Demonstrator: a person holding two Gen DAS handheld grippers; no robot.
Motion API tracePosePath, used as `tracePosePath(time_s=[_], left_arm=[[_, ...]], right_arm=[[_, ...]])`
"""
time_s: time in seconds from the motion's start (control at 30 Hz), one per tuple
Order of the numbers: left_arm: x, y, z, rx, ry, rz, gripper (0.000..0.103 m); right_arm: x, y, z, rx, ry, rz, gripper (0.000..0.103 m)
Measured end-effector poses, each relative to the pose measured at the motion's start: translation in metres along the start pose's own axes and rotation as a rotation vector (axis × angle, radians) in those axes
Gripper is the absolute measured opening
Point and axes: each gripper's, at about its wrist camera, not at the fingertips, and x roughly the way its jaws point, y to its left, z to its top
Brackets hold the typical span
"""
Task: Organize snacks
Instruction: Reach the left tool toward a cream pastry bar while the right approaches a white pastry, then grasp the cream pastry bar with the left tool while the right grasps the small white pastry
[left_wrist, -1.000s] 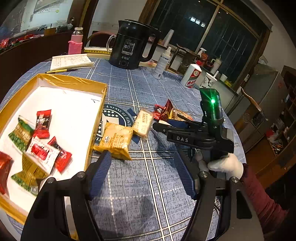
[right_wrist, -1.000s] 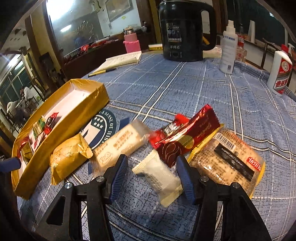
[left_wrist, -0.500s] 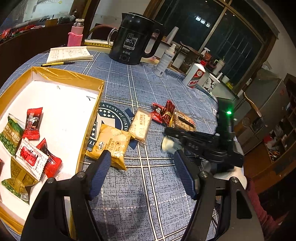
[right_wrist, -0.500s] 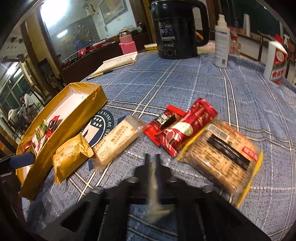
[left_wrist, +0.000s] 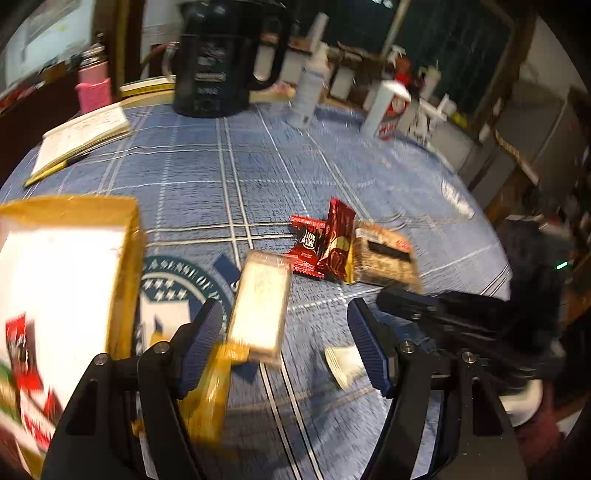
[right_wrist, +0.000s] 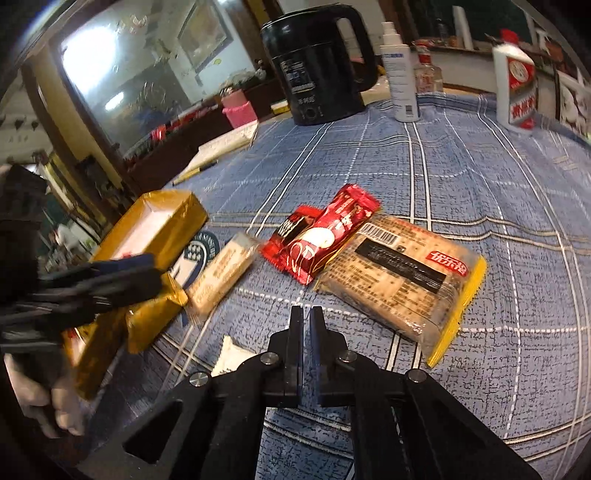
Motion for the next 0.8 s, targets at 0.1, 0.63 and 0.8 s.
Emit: tracePosePath(time_s=[0.1,0.63,0.8], left_arm=[[0.021,-0.005,0.006,0.063,0.045,0.031,0.07],[0.026,-0.018,-0.009,0.131,0.077,0.076,0.031],[-0.015,-0.013,-0.014,0.069,-0.007,0.015,0.032]], right_arm=[[-0.003,-0.008,0.001,0.036,-0.014,0.019,0.024],[-0.001,0.0,-0.001,0.014,-0.017,0.119,0.05],[0.002,0.017,-0.004,-0.054,-0.005,0.139,0.057]])
